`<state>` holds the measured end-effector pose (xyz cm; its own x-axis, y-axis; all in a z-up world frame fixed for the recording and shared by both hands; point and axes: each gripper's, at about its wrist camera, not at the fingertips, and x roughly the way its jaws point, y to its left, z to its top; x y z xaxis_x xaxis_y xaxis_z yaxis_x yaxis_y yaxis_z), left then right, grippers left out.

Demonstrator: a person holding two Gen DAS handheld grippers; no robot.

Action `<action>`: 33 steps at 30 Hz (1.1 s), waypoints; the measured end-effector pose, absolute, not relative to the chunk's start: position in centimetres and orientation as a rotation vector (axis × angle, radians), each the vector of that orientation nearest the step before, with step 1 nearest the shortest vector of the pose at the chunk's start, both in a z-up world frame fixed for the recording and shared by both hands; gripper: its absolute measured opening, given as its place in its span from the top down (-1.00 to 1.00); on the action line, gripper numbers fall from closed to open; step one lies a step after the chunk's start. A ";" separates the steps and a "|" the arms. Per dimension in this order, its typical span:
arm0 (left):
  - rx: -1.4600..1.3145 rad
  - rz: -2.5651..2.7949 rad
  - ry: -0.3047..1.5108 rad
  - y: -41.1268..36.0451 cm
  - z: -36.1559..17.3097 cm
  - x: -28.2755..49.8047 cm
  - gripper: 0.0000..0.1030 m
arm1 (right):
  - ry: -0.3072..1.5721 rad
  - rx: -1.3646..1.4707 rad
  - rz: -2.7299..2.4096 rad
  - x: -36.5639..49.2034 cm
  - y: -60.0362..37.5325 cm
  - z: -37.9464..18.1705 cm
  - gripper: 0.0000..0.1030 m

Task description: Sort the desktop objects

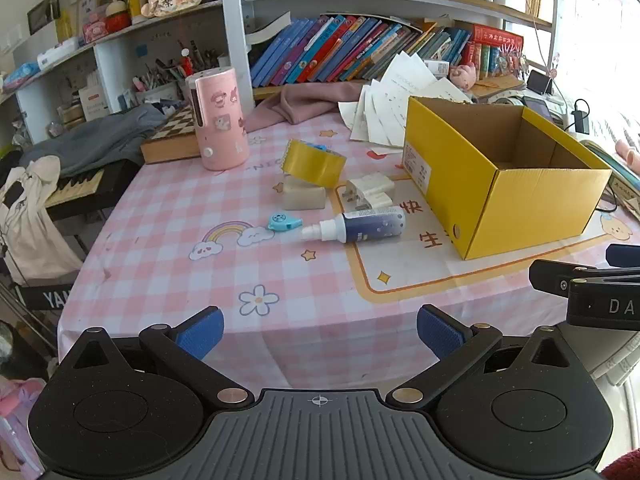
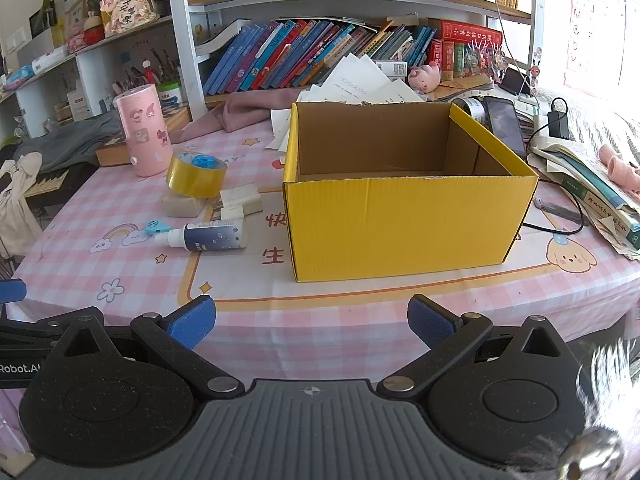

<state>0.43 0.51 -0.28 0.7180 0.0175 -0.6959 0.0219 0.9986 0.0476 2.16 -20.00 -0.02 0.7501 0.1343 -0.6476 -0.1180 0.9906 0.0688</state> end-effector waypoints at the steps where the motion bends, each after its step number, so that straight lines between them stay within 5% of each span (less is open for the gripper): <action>1: 0.054 -0.003 0.770 0.5 -0.3 0.4 -1.00 | 0.708 0.024 0.137 2.1 -20.0 0.0 -1.00; 33: 0.026 -0.036 0.709 1.0 0.5 0.0 -1.00 | 0.615 0.017 0.117 1.3 -19.9 1.3 -1.00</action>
<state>0.03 0.99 0.51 0.7582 -0.0245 -0.6516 0.0422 0.9990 0.0115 1.33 -19.92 1.31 0.8101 0.1150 -0.5749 -0.1047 0.9932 0.0510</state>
